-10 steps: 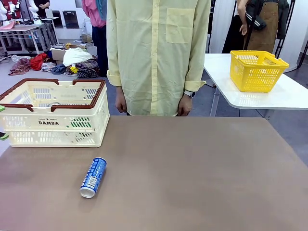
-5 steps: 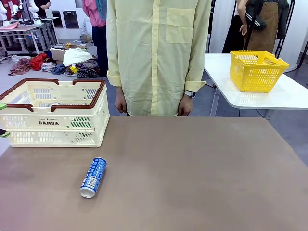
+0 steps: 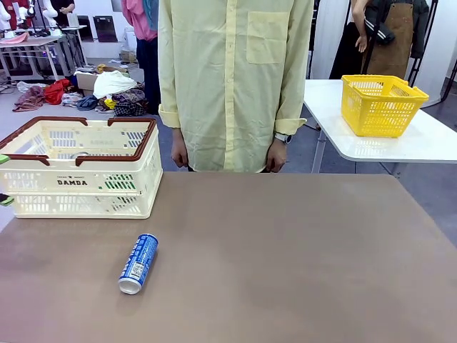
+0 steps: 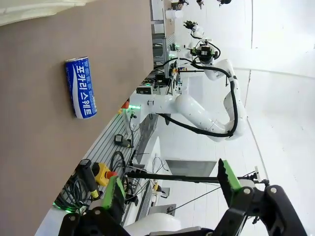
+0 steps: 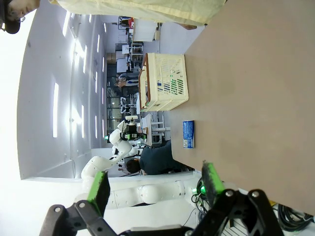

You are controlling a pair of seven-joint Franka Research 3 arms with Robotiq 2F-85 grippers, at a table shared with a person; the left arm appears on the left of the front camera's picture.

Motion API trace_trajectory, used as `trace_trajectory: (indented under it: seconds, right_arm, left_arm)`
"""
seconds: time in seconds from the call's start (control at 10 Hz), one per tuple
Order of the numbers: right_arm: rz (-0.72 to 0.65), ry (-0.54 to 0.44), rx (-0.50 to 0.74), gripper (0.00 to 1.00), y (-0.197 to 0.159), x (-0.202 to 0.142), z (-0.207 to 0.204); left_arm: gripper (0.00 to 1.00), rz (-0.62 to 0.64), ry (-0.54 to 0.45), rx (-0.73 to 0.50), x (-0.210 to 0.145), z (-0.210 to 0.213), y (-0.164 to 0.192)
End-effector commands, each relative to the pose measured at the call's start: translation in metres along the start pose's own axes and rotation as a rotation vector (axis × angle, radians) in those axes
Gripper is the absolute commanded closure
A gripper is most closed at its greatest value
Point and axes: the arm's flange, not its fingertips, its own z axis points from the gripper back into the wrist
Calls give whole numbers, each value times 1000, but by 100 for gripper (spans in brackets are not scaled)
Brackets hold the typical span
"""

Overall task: Place the drinks into the Shopping basket.
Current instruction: Pick up one drink and place it into the Shopping basket.

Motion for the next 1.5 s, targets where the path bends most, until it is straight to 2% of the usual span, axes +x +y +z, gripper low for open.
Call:
trace_trajectory:
  seconds: [0.0,0.6,0.7,0.8,1.0,1.2,1.3,1.4]
  right_arm:
    - [-12,-8,20,0,7,2,-1]
    - [-12,-8,20,0,7,2,-1]
    - [-12,-8,20,0,7,2,-1]
    - [-12,-8,20,0,7,2,-1]
    - [-12,-8,20,0,7,2,-1]
    - [-12,-8,20,0,7,2,-1]
    - [-12,-8,20,0,7,2,-1]
    - [-12,-8,20,0,7,2,-1]
  left_arm:
    - [0,7,5,-1,-4,-1,-2]
    - [0,0,0,0,0,0,0]
    - [0,-42,49,90,-2,-28,-44]
    - [0,-27,119,288,-9,-76,-93]
    - [0,73,186,611,-15,-164,-142]
    - [0,109,90,973,-8,-249,-149]
    - [0,115,1,1115,-5,-278,-144]
    - [0,93,-166,1208,-1,-297,-139]
